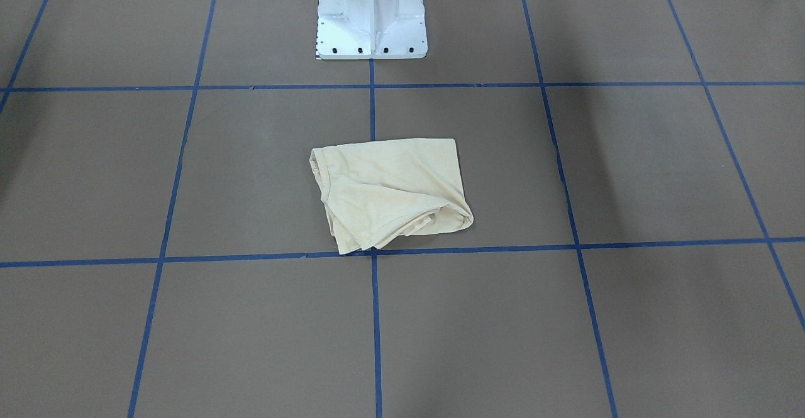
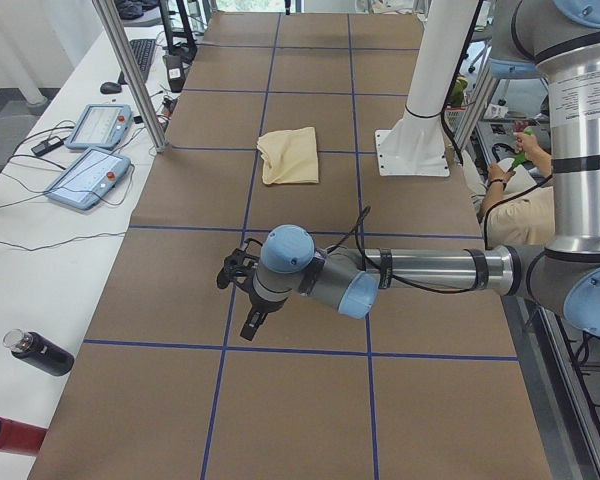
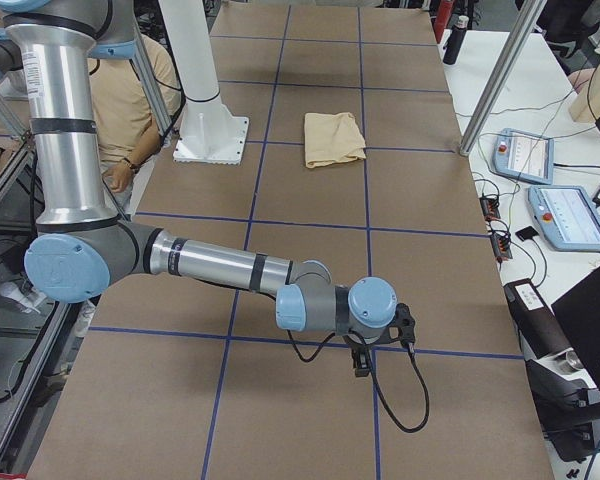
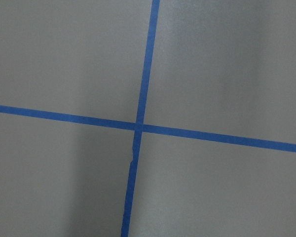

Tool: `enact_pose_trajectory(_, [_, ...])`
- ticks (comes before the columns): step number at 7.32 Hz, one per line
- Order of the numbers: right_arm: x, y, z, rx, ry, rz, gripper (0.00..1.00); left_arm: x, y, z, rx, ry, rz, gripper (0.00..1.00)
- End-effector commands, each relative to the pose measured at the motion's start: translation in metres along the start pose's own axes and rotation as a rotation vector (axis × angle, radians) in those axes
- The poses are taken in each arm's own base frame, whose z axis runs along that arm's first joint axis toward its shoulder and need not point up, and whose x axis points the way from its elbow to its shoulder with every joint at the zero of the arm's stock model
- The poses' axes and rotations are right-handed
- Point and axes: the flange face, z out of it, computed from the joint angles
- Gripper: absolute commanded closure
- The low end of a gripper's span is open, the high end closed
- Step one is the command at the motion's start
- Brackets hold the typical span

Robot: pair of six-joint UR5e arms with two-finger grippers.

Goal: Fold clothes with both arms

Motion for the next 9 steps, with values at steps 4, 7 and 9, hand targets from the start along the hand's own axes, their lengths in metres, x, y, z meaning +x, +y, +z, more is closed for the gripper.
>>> enact_pose_trajectory(4, [-0.003,-0.002,-0.003,0.011,-0.004,-0.002,0.00,0.010,-0.009,-0.009,0.022,0.007,0.023,0.00])
enact_pose_trajectory(7, [-0.016,-0.010,-0.011,0.031,-0.038,-0.025,0.00,0.013,-0.011,-0.012,0.028,0.006,0.031,0.00])
enact_pose_trajectory(9, [-0.019,-0.011,-0.014,0.037,-0.045,-0.031,0.00,0.016,-0.014,-0.015,0.035,0.006,0.038,0.00])
